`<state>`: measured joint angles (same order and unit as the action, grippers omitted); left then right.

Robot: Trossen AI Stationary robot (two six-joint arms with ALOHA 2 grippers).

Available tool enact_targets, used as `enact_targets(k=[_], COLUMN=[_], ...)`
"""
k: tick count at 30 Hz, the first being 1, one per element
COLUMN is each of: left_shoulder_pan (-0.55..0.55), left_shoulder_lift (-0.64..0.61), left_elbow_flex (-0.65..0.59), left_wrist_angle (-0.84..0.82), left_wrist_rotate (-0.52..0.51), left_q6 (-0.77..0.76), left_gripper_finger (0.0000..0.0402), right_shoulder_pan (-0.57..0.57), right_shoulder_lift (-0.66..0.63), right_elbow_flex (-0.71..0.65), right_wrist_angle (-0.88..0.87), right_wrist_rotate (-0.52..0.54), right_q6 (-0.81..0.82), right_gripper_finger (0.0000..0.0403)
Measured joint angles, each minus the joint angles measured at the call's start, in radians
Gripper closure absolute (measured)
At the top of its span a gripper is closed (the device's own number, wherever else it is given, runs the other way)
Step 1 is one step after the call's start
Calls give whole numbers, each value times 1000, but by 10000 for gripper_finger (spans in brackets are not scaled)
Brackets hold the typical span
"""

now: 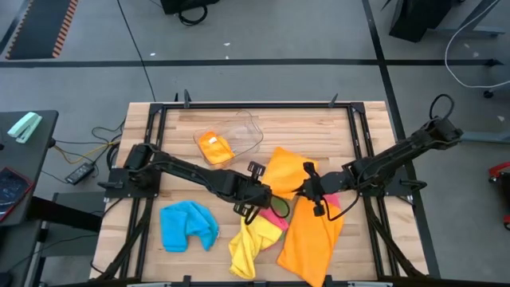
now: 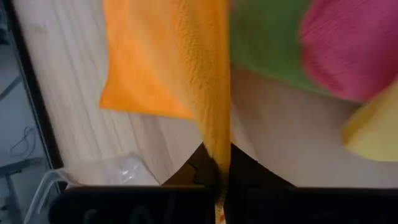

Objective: Fold microfiber towels
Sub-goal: Fold the orange microfiber towel

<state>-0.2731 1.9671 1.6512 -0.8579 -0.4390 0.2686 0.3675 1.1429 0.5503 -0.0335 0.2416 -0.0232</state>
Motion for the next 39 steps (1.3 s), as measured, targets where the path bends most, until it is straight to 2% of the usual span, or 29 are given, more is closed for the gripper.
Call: enact_targets(k=[5, 10, 15, 18, 24, 31, 39], left_shoulder_pan=[-37, -63, -80, -73, 1, 110, 224], left_shoulder_lift=[0, 11, 46, 63, 70, 66, 66], left_elbow_flex=[28, 25, 26, 25, 25, 25, 25], left_wrist_angle=[21, 60, 98, 100, 109, 132, 182], left_wrist_rotate=[188, 228, 280, 282, 279, 258, 223], left_q6=[-31, -82, -81, -68, -27, 28, 58], left_gripper_finger=[379, 393, 377, 378, 392, 367, 391], right_shoulder_pan=[32, 99, 165, 175, 151, 64, -55], right_shoulder_lift=[20, 67, 132, 137, 33, -55, -57], right_elbow_flex=[0, 0, 0, 0, -1, -1, -1], right_wrist_angle=[16, 22, 41, 35, -52, -194, -324], right_wrist_rotate=[-122, -136, -133, -112, -38, 22, 109], right_q6=[67, 135, 204, 219, 223, 208, 236], right_gripper_finger=[390, 390, 390, 390, 390, 390, 390])
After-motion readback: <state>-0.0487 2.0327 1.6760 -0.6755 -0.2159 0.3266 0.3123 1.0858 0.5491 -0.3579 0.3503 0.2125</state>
